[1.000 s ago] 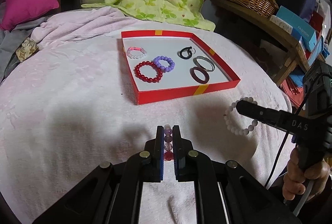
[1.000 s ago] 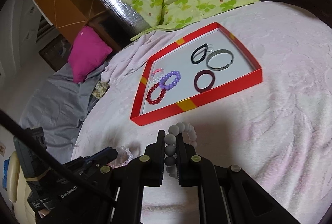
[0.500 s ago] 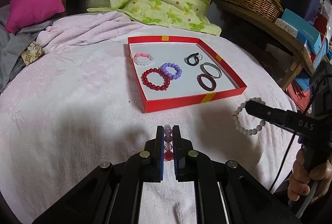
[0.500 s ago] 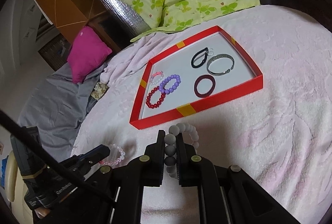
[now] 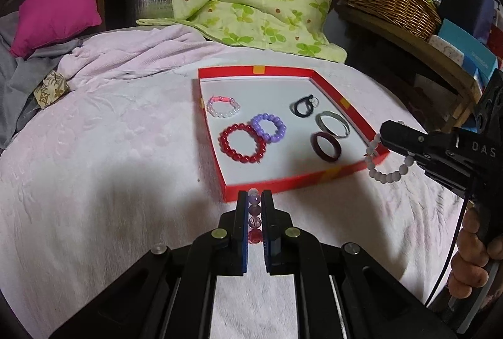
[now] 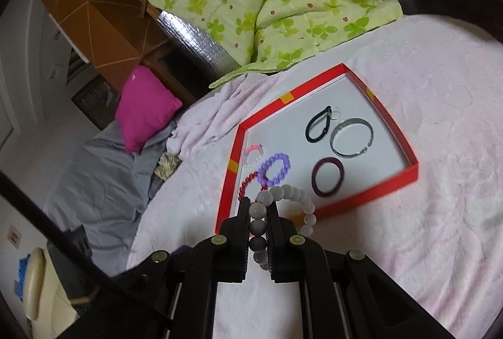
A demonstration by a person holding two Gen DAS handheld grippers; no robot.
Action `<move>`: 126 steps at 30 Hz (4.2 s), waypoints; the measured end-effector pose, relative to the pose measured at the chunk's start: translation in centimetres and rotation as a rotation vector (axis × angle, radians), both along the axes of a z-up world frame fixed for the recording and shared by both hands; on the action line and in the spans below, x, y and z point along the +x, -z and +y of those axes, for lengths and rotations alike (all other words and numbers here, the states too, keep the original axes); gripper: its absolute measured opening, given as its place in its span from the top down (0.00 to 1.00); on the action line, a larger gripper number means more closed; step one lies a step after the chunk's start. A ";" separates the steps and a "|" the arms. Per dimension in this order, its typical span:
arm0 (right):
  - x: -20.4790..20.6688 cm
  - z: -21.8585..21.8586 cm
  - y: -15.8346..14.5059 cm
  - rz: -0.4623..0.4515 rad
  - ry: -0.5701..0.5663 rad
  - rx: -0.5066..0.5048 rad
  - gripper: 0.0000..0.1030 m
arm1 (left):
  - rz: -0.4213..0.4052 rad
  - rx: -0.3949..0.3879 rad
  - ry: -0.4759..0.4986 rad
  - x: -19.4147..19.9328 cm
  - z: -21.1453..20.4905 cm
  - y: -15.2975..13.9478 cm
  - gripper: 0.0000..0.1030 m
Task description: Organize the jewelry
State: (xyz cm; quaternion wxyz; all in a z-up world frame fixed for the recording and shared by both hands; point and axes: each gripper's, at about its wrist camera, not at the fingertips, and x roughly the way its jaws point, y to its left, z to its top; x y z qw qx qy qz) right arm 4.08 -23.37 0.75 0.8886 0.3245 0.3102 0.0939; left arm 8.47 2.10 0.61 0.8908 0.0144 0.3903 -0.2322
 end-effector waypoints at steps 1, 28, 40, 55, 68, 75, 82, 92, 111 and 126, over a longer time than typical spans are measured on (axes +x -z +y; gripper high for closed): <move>0.6 0.0 0.0 0.002 -0.001 0.001 0.90 | -0.005 -0.004 -0.007 0.4 0.1 -0.1 0.92; 21.4 -2.5 0.9 0.090 -0.066 0.200 0.90 | 0.095 -0.244 0.091 7.1 -5.0 0.9 0.92; 26.3 -3.5 5.0 0.276 -0.096 0.159 0.68 | 0.100 -0.125 0.082 6.7 -7.8 2.5 0.50; 9.7 -4.4 -2.2 0.097 0.035 -0.274 0.27 | -0.111 0.076 -0.137 4.3 -4.4 -0.8 0.24; -6.4 -0.6 -2.8 0.112 0.137 -0.521 0.27 | -0.178 0.157 -0.236 -3.3 -1.4 -3.0 0.19; -9.8 0.9 -2.8 0.071 0.148 -0.534 0.27 | -0.249 0.260 -0.203 -6.0 -1.4 -2.2 0.18; -7.8 1.6 -1.4 0.119 0.145 -0.515 0.27 | -0.217 0.241 -0.182 -5.6 -1.5 -2.3 0.18; -7.2 1.6 -1.0 0.146 0.142 -0.514 0.27 | -0.201 0.228 -0.163 -6.1 -1.7 -2.4 0.18; -7.6 0.9 -1.1 0.139 0.154 -0.494 0.27 | -0.173 0.280 -0.173 -5.5 -2.4 -1.9 0.18; -7.5 1.2 -1.0 0.137 0.151 -0.504 0.27 | -0.153 0.279 -0.216 -5.2 -1.7 -1.7 0.18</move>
